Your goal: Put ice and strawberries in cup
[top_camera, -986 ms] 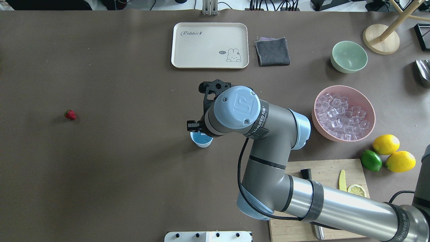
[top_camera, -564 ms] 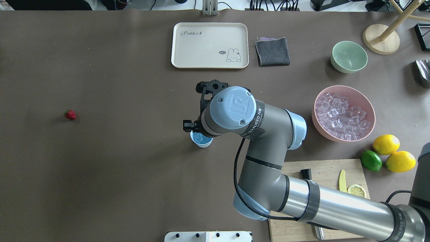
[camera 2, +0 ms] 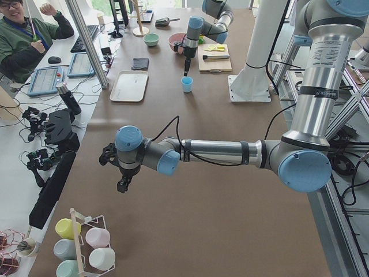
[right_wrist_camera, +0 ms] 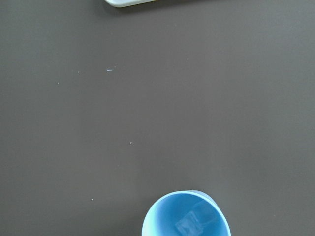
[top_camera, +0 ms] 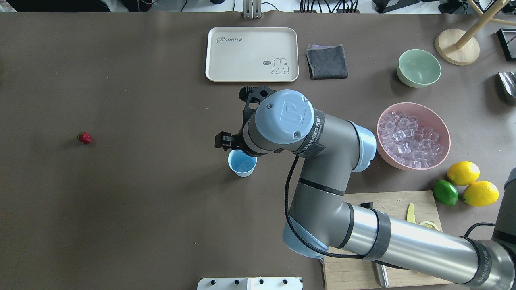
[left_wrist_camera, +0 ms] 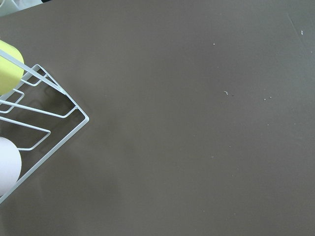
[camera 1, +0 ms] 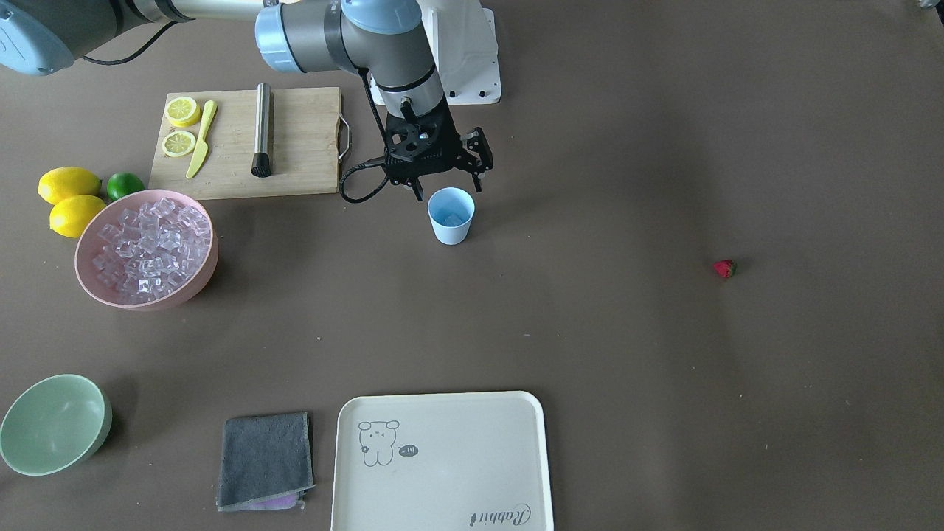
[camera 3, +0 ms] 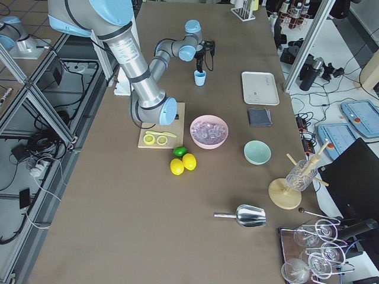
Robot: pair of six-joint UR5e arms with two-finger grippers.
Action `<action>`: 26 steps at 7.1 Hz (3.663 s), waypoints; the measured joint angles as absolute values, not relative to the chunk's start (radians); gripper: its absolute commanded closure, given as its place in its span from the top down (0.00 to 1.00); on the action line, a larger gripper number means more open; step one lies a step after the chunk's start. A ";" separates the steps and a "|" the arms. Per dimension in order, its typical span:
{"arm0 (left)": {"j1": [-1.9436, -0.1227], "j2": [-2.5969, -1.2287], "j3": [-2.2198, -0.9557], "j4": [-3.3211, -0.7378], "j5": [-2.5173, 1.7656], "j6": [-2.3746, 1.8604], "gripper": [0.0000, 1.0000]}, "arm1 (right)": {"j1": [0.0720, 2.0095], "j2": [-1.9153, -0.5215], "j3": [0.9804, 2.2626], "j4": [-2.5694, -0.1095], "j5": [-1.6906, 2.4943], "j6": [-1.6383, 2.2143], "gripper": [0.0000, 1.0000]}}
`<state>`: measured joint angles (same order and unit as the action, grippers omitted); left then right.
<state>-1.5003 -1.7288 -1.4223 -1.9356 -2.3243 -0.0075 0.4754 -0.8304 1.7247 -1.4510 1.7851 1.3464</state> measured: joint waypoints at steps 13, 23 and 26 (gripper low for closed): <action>-1.499 -1.731 -1.435 -1.937 -2.326 -0.011 0.98 | 0.906 -1.416 1.899 -1.494 2.066 0.646 1.00; -1.488 -1.754 -1.421 -1.936 -2.325 -0.011 0.98 | 0.827 -1.409 1.856 -1.489 2.059 0.639 0.99; -1.488 -1.756 -1.420 -1.936 -2.324 -0.011 0.98 | 0.820 -1.408 1.850 -1.489 2.055 0.636 0.99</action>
